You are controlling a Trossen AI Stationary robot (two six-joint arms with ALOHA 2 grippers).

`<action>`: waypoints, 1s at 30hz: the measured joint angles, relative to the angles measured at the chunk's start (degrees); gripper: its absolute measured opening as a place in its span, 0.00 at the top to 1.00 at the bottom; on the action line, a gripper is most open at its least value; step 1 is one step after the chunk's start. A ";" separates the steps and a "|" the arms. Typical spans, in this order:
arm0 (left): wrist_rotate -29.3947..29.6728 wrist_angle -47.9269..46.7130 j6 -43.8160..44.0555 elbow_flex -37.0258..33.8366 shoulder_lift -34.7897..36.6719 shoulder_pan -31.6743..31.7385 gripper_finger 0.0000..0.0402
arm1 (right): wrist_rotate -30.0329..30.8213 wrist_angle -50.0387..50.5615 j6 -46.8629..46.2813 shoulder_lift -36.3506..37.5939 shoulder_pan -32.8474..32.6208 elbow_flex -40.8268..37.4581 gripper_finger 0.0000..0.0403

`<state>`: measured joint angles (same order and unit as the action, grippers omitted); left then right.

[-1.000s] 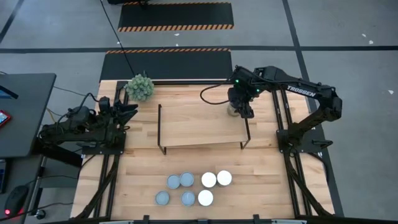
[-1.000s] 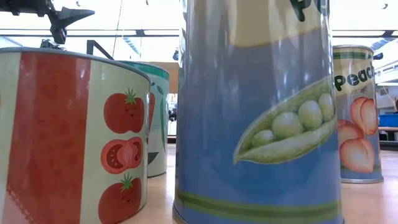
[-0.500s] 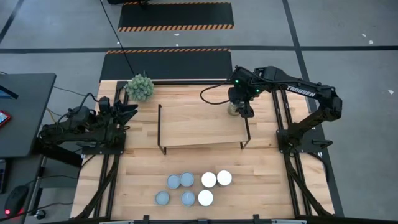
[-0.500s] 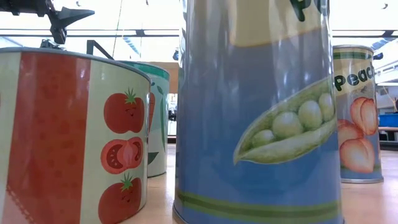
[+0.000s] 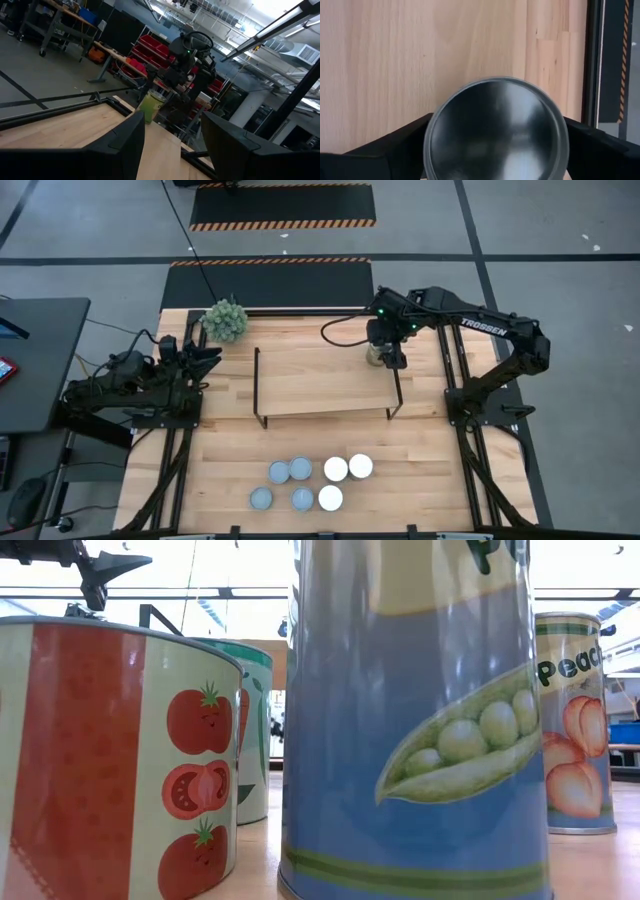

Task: Pick and place cans onto a shelf
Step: Put the right green can on the shelf

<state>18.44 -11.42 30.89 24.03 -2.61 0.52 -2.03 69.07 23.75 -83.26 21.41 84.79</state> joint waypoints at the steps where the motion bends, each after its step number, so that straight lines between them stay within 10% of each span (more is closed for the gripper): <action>1: 0.00 0.00 0.00 0.00 0.00 -0.01 0.50 | 0.23 0.03 0.00 0.00 0.00 0.01 0.03; 30: -0.01 0.00 0.01 0.00 0.00 -0.01 0.50 | 1.06 1.54 -0.25 -0.02 -2.79 10.52 0.03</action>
<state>18.43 -11.42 30.91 24.03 -2.61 0.51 -0.97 70.61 23.50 -83.29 18.61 95.32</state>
